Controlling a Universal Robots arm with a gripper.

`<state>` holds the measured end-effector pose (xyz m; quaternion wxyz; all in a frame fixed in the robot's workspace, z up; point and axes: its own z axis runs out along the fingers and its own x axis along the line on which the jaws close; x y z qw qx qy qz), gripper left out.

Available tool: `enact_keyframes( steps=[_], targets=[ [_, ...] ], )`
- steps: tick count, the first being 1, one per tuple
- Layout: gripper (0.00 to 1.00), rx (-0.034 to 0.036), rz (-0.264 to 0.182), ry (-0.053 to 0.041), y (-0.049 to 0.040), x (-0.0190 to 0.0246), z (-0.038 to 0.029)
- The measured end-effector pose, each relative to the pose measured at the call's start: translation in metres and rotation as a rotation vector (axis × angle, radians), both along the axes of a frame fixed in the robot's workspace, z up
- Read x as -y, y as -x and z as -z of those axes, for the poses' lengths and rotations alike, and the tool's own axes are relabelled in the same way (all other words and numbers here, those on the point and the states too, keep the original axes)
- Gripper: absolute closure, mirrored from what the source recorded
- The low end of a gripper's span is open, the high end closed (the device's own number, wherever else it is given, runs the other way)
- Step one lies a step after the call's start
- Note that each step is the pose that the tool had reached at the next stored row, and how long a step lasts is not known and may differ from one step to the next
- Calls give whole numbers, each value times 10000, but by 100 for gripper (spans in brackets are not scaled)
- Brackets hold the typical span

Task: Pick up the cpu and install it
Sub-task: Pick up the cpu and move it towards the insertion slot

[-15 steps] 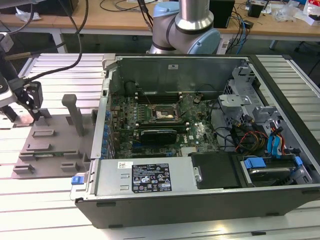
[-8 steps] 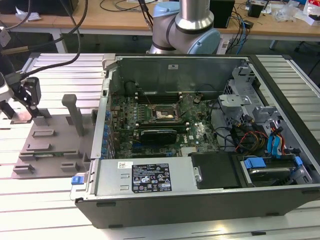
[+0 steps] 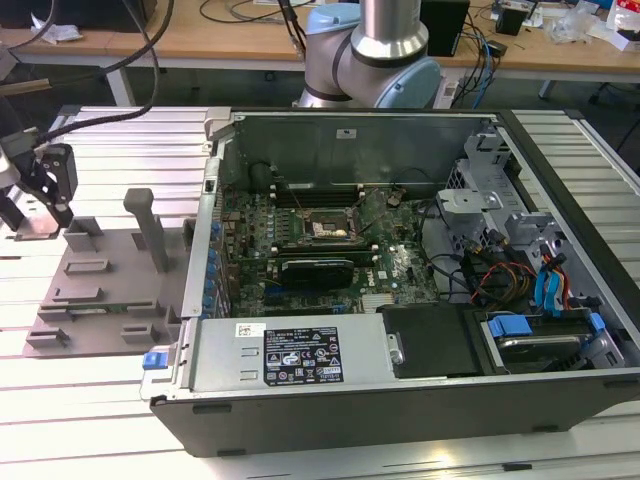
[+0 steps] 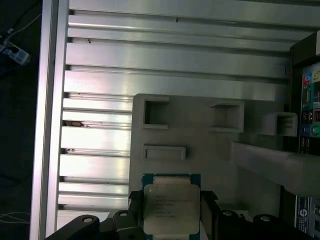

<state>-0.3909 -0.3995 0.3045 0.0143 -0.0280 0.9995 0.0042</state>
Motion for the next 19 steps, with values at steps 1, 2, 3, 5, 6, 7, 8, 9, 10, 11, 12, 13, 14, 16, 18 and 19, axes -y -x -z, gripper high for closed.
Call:
enact_keyframes(
  steps=[1, 2, 3, 5, 6, 7, 8, 9, 10, 11, 12, 13, 14, 16, 18, 19],
  targets=[
    [45, 0, 0, 0, 0, 0, -22],
    [45, 0, 0, 0, 0, 0, -49],
    [45, 1, -1, 0, 0, 0, -63],
    [45, 1, 0, 0, 0, 0, -95],
    [45, 0, 0, 0, 0, 0, -113],
    [45, 0, 0, 0, 0, 0, -124],
    [45, 1, -1, 0, 0, 0, -133],
    [45, 0, 0, 0, 0, 0, -143],
    [45, 0, -1, 0, 0, 0, -150],
    [45, 0, 0, 0, 0, 0, -166],
    [45, 1, 0, 0, 0, 0, -175],
    [45, 0, 0, 0, 0, 0, -189],
    [45, 0, 0, 0, 0, 0, -203],
    [45, 0, 0, 0, 0, 0, -237],
    [45, 0, -1, 1, 0, 0, -315],
    [45, 1, 0, 1, 0, 0, -340]
  ],
)
